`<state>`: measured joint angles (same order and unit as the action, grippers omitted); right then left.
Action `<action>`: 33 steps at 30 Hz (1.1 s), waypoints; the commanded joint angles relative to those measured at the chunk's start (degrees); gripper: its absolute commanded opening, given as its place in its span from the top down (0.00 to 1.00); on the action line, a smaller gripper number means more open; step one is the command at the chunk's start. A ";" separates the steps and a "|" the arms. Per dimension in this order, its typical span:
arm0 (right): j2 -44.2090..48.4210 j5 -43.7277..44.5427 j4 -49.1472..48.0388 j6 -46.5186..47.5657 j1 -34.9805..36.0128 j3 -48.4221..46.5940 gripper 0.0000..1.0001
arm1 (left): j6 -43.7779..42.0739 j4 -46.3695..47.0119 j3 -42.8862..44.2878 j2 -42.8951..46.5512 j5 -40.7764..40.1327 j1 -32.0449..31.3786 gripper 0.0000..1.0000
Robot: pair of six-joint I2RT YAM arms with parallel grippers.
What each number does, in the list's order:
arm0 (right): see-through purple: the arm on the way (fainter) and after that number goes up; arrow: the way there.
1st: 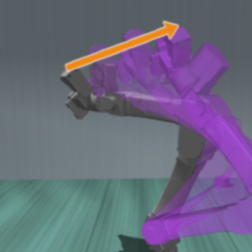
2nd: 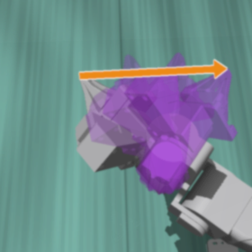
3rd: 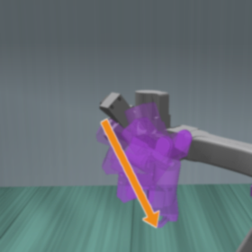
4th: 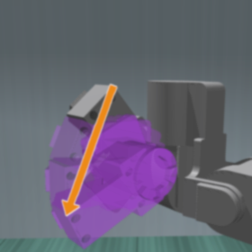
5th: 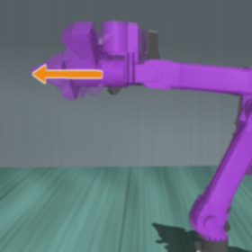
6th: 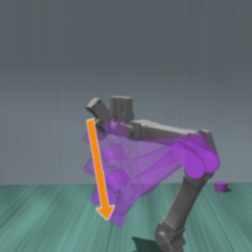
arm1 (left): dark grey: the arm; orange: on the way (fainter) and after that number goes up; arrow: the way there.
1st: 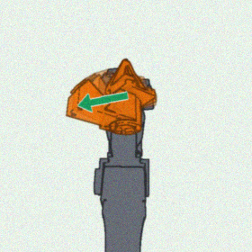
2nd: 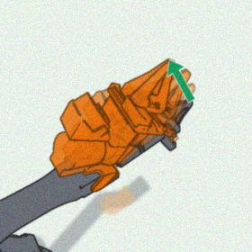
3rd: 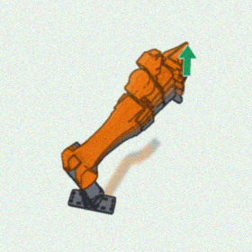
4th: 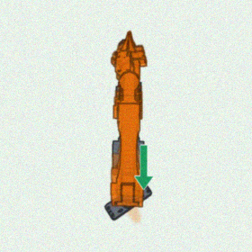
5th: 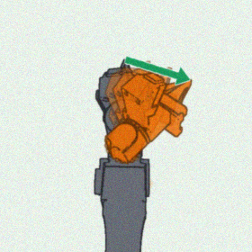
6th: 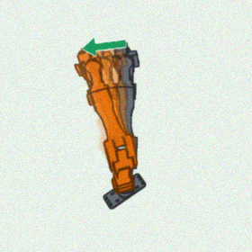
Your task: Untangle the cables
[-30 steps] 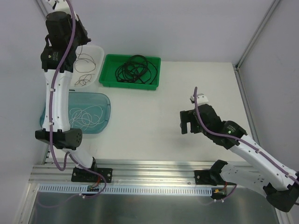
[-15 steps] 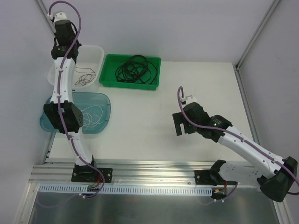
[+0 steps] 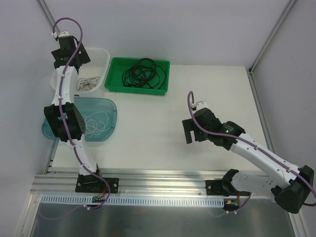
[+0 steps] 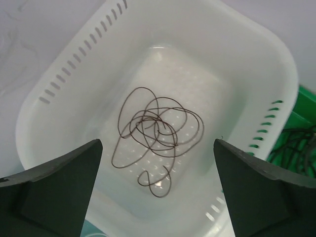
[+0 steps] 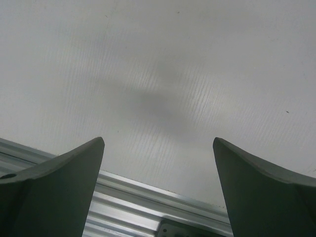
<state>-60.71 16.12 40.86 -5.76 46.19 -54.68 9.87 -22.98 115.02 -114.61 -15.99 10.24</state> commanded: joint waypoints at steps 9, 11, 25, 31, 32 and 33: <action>7.88 9.62 7.91 -1.71 -0.40 -5.88 0.03 | 8.67 2.77 -21.31 32.56 21.59 -0.31 0.01; 9.90 12.43 10.63 -2.15 -0.49 -7.37 0.03 | 9.12 2.77 -27.36 37.76 23.27 -0.40 0.01; 27.39 22.20 21.54 -8.65 -0.67 -6.41 0.03 | -1.35 -17.18 -44.43 79.61 5.63 -18.33 0.01; 38.81 25.36 22.77 -9.88 -0.67 -3.42 0.03 | 3.22 -20.42 -53.67 96.91 6.93 -19.03 0.01; 40.21 25.71 22.95 -9.89 -0.67 -2.99 0.03 | 3.40 -21.13 -54.28 98.51 7.11 -19.12 0.01; 43.27 26.50 23.38 -9.80 -0.75 -2.20 0.03 | 3.49 -21.75 -55.07 99.91 6.94 -19.46 0.01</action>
<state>-22.09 38.79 62.04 -14.55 45.65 -58.19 11.51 -42.06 61.47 -18.28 -7.70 -8.40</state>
